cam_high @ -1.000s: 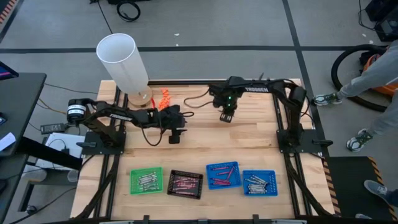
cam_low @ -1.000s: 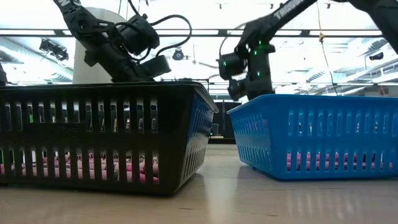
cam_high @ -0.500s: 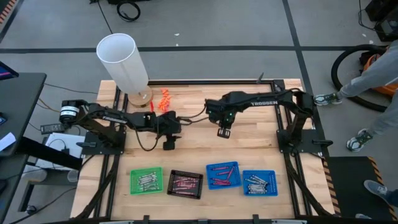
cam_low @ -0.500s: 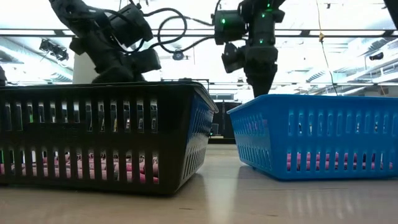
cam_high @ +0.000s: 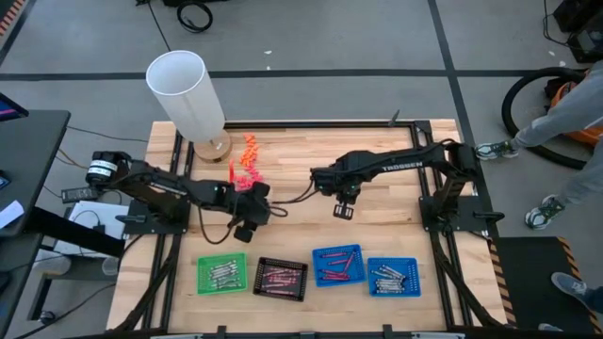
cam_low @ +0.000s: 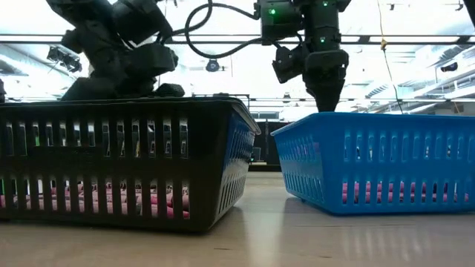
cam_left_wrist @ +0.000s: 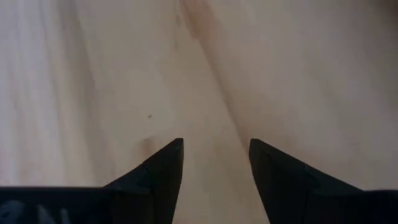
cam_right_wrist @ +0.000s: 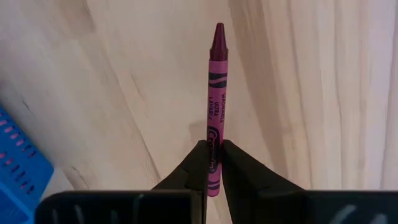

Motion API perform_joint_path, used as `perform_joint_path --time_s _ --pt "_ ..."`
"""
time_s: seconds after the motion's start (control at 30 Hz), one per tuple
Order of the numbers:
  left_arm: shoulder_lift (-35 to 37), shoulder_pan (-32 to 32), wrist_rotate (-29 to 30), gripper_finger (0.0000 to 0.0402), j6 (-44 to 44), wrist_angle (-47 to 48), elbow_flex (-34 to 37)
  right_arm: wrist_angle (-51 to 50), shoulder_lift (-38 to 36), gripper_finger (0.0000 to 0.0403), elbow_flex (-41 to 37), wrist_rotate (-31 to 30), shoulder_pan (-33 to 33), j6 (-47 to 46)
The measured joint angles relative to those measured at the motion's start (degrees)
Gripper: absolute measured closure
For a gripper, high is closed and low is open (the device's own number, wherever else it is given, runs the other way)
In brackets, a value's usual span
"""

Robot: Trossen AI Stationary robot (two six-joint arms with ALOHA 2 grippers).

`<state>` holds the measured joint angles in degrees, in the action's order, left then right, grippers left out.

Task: Sort crayons
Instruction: Put the red crayon into the left blue bin

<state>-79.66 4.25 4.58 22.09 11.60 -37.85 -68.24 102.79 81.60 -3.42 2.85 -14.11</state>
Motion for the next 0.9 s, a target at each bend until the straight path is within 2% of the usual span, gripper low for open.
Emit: perform_joint_path --time_s 0.13,0.37,0.5,0.63,0.9 --pt "0.00 1.44 7.39 0.0208 7.02 1.44 0.00 -1.85 -0.66 0.0360 -0.02 0.44 -2.23 -1.26" --pt "0.00 1.75 16.27 0.0208 21.16 2.88 0.00 -7.26 -0.80 0.0360 -0.02 -1.06 -6.41 -2.93" --pt "-0.02 1.66 18.92 0.0208 21.11 1.61 0.00 -7.66 -1.26 0.0360 -0.02 -1.11 -9.66 -3.59" --pt "-0.02 1.00 20.90 0.0208 19.27 0.90 0.00 -7.89 -1.45 0.0360 -0.02 1.34 -13.58 -5.80" --pt "-0.02 -0.27 21.09 0.0208 13.70 -1.41 0.00 -3.66 -1.50 0.0360 -0.02 4.93 -21.18 -12.23"
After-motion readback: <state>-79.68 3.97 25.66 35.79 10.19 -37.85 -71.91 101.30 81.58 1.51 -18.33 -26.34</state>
